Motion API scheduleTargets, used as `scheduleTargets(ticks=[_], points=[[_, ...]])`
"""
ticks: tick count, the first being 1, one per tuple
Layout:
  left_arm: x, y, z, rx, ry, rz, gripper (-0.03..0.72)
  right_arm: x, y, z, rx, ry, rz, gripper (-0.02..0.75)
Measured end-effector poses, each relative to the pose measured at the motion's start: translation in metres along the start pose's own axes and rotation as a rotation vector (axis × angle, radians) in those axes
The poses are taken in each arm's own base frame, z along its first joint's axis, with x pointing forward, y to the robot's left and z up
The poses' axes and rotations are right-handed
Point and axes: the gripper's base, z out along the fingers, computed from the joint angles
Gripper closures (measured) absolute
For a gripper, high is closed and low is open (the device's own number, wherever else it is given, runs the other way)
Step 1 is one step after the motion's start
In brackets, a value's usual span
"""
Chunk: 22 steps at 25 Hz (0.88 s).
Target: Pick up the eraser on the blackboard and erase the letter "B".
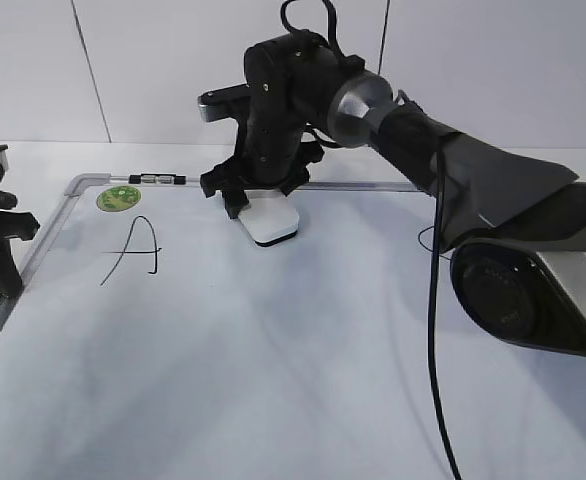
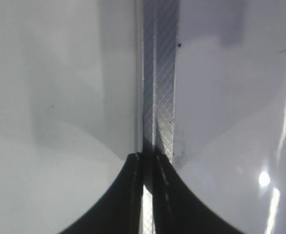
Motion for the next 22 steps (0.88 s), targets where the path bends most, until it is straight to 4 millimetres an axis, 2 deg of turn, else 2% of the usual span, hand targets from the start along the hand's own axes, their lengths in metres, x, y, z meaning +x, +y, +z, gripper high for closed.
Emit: scheduleTargets(ticks=[6, 13, 22], points=[[0.000, 0.000, 0.000, 0.000, 0.000, 0.002, 0.674, 0.001, 0.022, -0.001, 0.019, -0.003, -0.086, 0.195], [0.000, 0.000, 0.000, 0.000, 0.000, 0.003, 0.674, 0.006, 0.067, -0.004, -0.051, -0.002, -0.172, 0.196], [0.000, 0.000, 0.000, 0.000, 0.000, 0.003, 0.674, 0.005, 0.069, -0.009, -0.076, -0.005, -0.162, 0.196]])
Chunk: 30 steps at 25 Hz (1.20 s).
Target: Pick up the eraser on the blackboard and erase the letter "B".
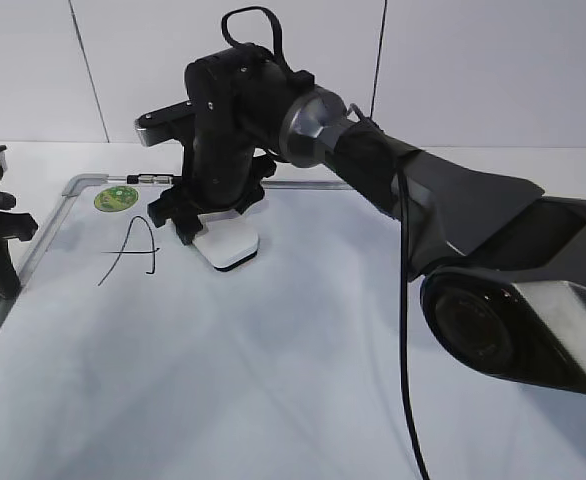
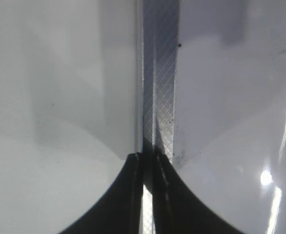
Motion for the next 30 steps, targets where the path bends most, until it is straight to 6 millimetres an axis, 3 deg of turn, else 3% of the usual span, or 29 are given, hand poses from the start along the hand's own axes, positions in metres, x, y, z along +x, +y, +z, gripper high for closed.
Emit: scheduleTargets(ticks=[5, 10, 13, 16, 25, 30], points=[[0.000, 0.000, 0.000, -0.002, 0.000, 0.001, 0.674, -0.001, 0.002, -0.018, -0.033, 0.019, 0.012, 0.196], [0.000, 0.000, 0.000, -0.003, 0.001, 0.002, 0.674, -0.009, 0.001, -0.053, -0.033, -0.034, 0.013, 0.196], [0.000, 0.000, 0.000, -0.003, 0.001, 0.002, 0.674, -0.002, 0.001, -0.063, -0.033, 0.004, 0.012, 0.196], [0.000, 0.000, 0.000, -0.003, 0.001, 0.002, 0.674, 0.013, 0.001, -0.066, -0.034, 0.084, 0.011, 0.196], [0.000, 0.000, 0.000, -0.003, 0.001, 0.002, 0.674, 0.053, 0.002, -0.121, -0.083, 0.171, 0.036, 0.196], [0.000, 0.000, 0.000, -0.002, 0.002, 0.002, 0.674, 0.086, -0.014, -0.132, -0.169, 0.228, 0.152, 0.196]])
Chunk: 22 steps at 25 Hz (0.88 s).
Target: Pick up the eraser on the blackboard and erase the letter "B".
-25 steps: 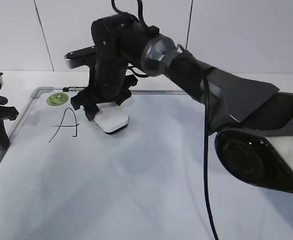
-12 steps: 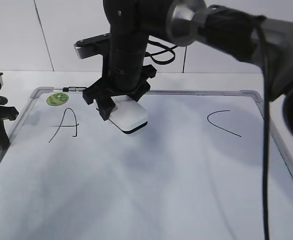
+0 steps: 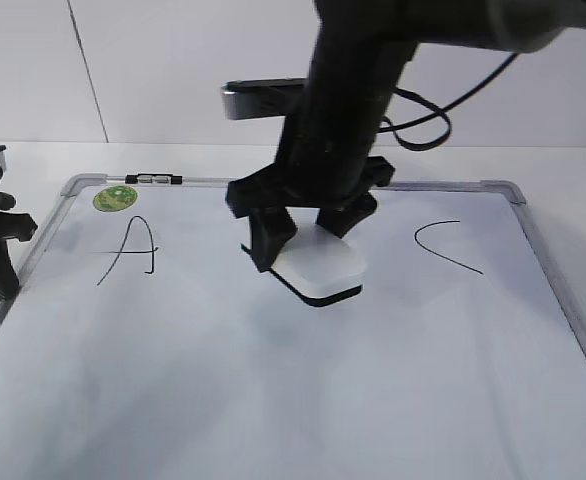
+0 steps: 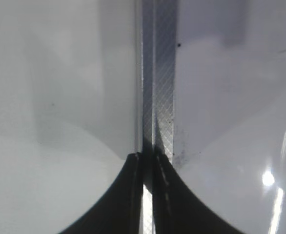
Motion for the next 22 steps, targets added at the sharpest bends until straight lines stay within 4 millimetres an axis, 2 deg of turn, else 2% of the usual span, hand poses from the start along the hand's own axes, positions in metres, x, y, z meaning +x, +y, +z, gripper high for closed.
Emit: scheduleTargets(ticks=[5, 9, 16, 22], points=[[0.000, 0.000, 0.000, 0.000, 0.002, 0.000, 0.674, 0.033, -0.039, -0.021, -0.001, -0.087, 0.154, 0.196], [0.000, 0.000, 0.000, 0.001, 0.004, 0.000, 0.674, 0.067, -0.070, -0.033, 0.024, -0.159, 0.285, 0.196], [0.000, 0.000, 0.000, 0.001, 0.004, 0.000, 0.674, 0.122, -0.114, -0.027, 0.100, -0.176, 0.431, 0.196], [0.000, 0.000, 0.000, 0.001, 0.004, 0.000, 0.674, 0.141, -0.154, -0.024, 0.176, -0.214, 0.525, 0.196]])
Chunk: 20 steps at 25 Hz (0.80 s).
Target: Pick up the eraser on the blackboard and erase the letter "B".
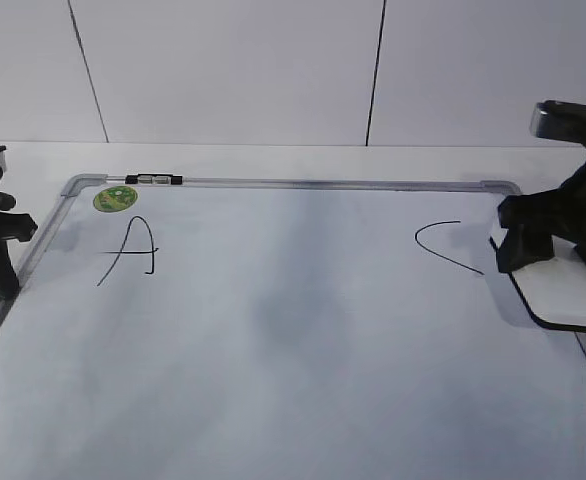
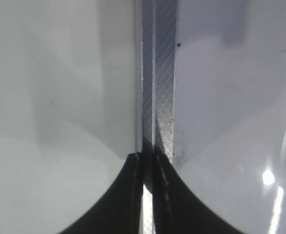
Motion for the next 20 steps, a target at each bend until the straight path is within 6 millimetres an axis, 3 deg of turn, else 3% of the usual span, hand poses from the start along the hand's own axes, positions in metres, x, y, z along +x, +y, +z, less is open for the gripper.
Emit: scheduleTargets(ticks=[8, 20], points=[[0.000, 0.000, 0.000, 0.000, 0.002, 0.000, 0.674, -0.008, -0.029, 0.006, 0.094, -0.041, -0.009, 0.196], [0.001, 0.000, 0.000, 0.001, 0.006, 0.000, 0.674, -0.019, -0.031, 0.030, 0.097, -0.102, -0.020, 0.196]])
